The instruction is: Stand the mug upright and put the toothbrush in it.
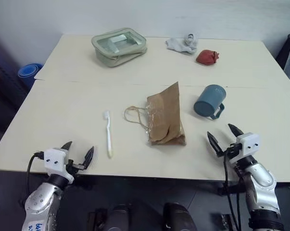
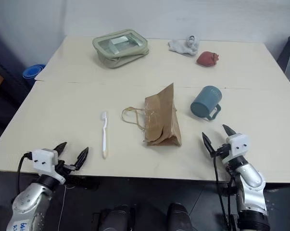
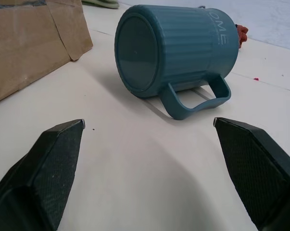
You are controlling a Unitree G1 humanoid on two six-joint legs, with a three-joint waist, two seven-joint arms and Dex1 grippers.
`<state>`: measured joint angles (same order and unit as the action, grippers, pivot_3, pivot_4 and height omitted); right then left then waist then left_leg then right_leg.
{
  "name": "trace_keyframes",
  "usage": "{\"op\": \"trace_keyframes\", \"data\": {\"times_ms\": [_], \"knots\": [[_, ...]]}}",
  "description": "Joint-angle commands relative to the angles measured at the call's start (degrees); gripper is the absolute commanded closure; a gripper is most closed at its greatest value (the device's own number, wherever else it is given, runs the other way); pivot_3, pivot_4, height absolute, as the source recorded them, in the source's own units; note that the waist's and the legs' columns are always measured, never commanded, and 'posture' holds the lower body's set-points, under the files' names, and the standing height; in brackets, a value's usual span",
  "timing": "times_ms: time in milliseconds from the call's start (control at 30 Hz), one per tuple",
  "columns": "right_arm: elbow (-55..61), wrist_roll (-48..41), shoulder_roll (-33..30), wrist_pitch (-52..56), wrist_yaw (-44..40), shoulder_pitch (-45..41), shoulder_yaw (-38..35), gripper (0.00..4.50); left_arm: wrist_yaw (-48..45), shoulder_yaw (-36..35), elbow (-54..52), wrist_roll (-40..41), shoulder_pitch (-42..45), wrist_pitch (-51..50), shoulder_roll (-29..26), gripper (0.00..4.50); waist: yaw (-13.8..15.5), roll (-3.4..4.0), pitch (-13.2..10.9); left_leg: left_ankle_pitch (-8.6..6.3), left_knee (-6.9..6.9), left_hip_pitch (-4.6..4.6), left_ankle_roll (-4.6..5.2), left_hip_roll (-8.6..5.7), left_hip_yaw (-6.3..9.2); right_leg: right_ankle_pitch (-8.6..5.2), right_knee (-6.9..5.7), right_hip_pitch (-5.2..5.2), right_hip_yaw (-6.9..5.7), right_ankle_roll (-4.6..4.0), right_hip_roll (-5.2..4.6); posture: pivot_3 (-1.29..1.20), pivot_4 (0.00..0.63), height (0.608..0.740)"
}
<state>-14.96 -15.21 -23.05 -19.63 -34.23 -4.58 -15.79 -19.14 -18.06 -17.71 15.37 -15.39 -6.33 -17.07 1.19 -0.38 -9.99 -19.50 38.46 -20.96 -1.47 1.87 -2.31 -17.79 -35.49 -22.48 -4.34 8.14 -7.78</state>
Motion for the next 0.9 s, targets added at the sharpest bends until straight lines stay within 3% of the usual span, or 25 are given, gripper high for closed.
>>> {"op": "trace_keyframes", "data": {"times_ms": [33,167,333,400,500,633,733,900], "knots": [[1.1,-0.1,-0.2,-0.6,0.2,0.6,0.1,0.02,-1.6,-0.3,-2.5,1.5,1.1,0.8,-1.2,0.0,0.0,0.0,0.0,0.0,0.02,0.0,0.01,0.0,-0.01,0.0,0.0,0.0,0.01,0.0,0.0,0.0,0.15,0.74],[7.3,-3.5,-3.9,3.6,-3.5,1.8,-0.6,0.02,-6.2,-0.9,-2.7,4.9,1.6,3.7,-2.1,0.0,0.0,0.03,0.0,-0.05,0.08,-0.04,0.05,0.0,-0.01,0.0,-0.01,-0.01,0.02,0.0,-0.01,0.0,0.15,0.74],[32.9,-33.7,-23.1,43.9,-7.8,4.5,-5.4,0.02,-27.9,-1.3,-3.3,16.1,-0.2,-0.1,-14.4,0.0,0.0,0.29,-0.1,-0.14,0.23,-0.15,0.12,0.04,-0.01,-0.01,-0.02,-0.06,0.02,-0.02,0.0,0.0,0.15,0.74],[35.3,-44.0,-29.6,55.6,-5.2,0.9,-7.2,0.02,-32.3,-1.5,-2.8,19.2,1.1,-2.7,-18.5,0.0,0.0,0.4,-0.2,-0.2,0.4,-0.19,0.2,0.05,-0.06,-0.06,0.02,-0.02,0.02,-0.11,-0.01,0.0,0.15,0.74],[33.4,-53.4,-35.8,69.5,0.0,-11.4,-3.6,0.02,-37.0,-0.3,-1.4,21.0,4.8,-4.0,-22.3,0.0,-0.1,0.39,-0.2,-0.24,0.53,-0.16,0.18,0.19,-0.05,-0.13,0.07,0.05,0.01,-0.25,0.11,0.0,0.15,0.74],[30.4,-52.8,-35.8,82.9,5.9,-26.5,6.6,0.02,-39.4,1.8,0.6,20.6,10.1,-3.9,-22.8,0.0,0.1,0.37,-0.1,-0.37,0.54,-0.22,0.2,0.21,-0.07,-0.14,0.04,-0.02,0.01,-0.26,0.13,0.0,0.15,0.74],[24.5,-47.7,-29.3,89.6,15.0,-36.7,12.9,0.02,-39.1,4.0,1.0,19.1,12.7,-3.7,-21.9,0.0,0.0,0.35,-0.1,-0.45,0.6,-0.35,0.23,0.18,-0.08,-0.1,-0.04,-0.15,0.0,-0.18,0.12,0.0,0.15,0.74],[19.8,-40.7,-20.3,93.0,18.1,-43.6,17.5,0.02,-37.4,5.9,-1.6,17.5,10.9,-2.7,-19.8,0.0,-0.2,0.35,-0.1,-0.46,0.58,-0.4,0.24,0.17,-0.21,-0.05,-0.05,-0.27,-0.02,-0.09,0.09,0.0,0.15,0.74]]}}
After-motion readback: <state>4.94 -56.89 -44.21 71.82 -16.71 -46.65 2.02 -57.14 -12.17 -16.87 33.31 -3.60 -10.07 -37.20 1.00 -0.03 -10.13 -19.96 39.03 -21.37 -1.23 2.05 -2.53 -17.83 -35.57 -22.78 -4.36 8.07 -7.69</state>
